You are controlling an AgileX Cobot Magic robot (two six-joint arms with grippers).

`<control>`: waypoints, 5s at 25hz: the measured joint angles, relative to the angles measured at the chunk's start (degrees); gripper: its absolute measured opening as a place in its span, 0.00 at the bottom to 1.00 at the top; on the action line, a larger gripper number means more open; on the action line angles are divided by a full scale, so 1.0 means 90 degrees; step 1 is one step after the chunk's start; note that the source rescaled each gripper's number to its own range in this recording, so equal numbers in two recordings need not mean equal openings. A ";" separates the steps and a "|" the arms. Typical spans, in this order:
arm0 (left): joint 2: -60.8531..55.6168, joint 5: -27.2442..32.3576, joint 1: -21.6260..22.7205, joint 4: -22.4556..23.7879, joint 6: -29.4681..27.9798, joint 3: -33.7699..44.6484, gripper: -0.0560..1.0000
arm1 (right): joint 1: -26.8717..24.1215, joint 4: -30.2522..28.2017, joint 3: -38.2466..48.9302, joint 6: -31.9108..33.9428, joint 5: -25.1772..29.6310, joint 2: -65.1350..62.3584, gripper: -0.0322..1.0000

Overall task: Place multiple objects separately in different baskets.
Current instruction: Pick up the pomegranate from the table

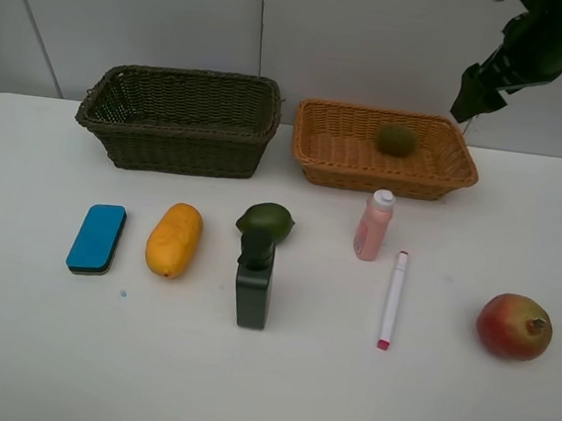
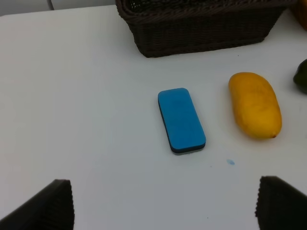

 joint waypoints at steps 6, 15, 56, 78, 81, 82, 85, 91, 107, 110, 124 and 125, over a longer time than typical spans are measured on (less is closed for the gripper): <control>0.0000 0.0000 0.0000 0.0000 0.0000 0.0000 1.00 | -0.0021 -0.0506 0.0970 -0.0159 0.0070 -0.0662 1.00; 0.0000 0.0000 0.0000 0.0000 0.0000 0.0000 1.00 | -0.0021 -0.0616 0.1955 -0.0474 0.0519 -0.1749 1.00; 0.0000 0.0000 0.0000 0.0000 0.0000 0.0000 1.00 | -0.0126 -0.0575 0.5376 -0.2502 -0.1017 -0.2353 1.00; 0.0000 0.0000 0.0000 0.0000 0.0000 0.0000 1.00 | -0.0367 -0.0218 0.5641 -0.2496 -0.1557 -0.1783 1.00; 0.0000 0.0000 0.0000 0.0000 0.0000 0.0000 1.00 | -0.0382 -0.0211 0.5641 -0.2484 -0.1691 -0.1560 1.00; 0.0000 0.0000 0.0000 0.0000 0.0000 0.0000 1.00 | -0.0388 -0.0211 0.5641 -0.2484 -0.1717 -0.1499 1.00; 0.0000 0.0000 0.0000 0.0000 0.0000 0.0000 1.00 | -0.0388 -0.0205 0.5641 -0.2484 -0.1743 -0.1345 1.00; 0.0000 0.0000 0.0000 0.0000 0.0000 0.0000 1.00 | -0.0388 -0.0225 0.5641 -0.2484 -0.1917 -0.1208 0.98; 0.0000 0.0000 0.0000 0.0006 0.0000 0.0000 1.00 | -0.0388 -0.0310 0.5660 -0.2477 -0.2124 -0.1208 0.86; 0.0000 0.0000 0.0000 0.0006 0.0000 0.0000 1.00 | -0.0388 -0.0310 0.5660 -0.2477 -0.2128 -0.1208 0.86; 0.0000 0.0000 0.0000 0.0006 0.0000 0.0000 1.00 | -0.0388 -0.0379 0.5419 -0.2477 -0.2075 -0.1208 0.86; 0.0000 0.0000 0.0000 0.0006 0.0000 0.0000 1.00 | -0.0388 -0.0350 0.5357 -0.2477 -0.2043 -0.1208 0.86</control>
